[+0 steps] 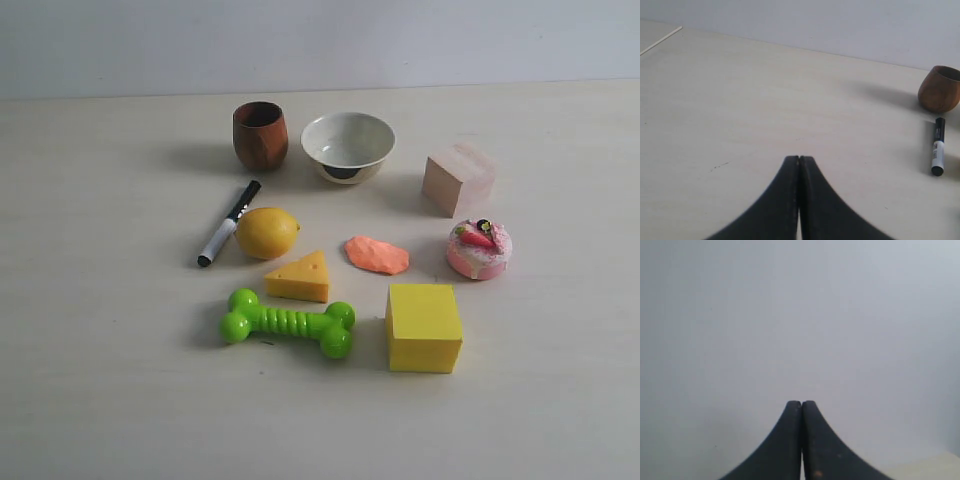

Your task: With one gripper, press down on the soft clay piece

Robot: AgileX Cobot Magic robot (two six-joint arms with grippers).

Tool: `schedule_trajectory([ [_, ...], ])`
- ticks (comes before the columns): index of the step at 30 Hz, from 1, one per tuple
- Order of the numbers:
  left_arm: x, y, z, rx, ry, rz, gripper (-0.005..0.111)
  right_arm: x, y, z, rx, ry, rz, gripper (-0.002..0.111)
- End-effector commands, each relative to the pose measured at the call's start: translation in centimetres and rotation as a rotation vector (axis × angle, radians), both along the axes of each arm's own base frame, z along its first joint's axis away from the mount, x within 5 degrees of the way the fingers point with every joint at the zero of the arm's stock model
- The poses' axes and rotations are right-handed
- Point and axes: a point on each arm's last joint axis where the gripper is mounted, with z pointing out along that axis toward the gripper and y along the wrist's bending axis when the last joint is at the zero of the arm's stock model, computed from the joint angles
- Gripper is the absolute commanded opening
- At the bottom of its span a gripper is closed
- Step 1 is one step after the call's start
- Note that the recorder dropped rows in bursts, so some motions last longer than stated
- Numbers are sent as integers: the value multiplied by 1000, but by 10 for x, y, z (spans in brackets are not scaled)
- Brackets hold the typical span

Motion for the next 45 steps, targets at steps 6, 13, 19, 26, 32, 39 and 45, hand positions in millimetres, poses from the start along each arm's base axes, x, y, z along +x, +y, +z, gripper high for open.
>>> schedule_trajectory([
  [6, 0, 0, 2, -5, -18, 3, 0, 2, -2, 60, -17, 153, -33, 0],
  [13, 0, 0, 2, -5, -18, 3, 0, 29, -4, 106, -100, 365, -29, 0],
  [19, 0, 0, 2, -5, -18, 3, 0, 69, 16, 123, -287, 576, 190, 0],
  [26, 0, 0, 2, -5, -18, 3, 0, 132, 41, 130, -308, 829, 386, 0],
  [32, 0, 0, 2, -5, -18, 3, 0, 180, 68, 116, -280, 1066, 545, 0],
  [39, 0, 0, 2, -5, -18, 3, 0, 205, 75, 115, -176, 992, 547, 0],
  [45, 0, 0, 2, -5, -18, 3, 0, 203, 78, 109, -103, 1074, 567, 0],
])
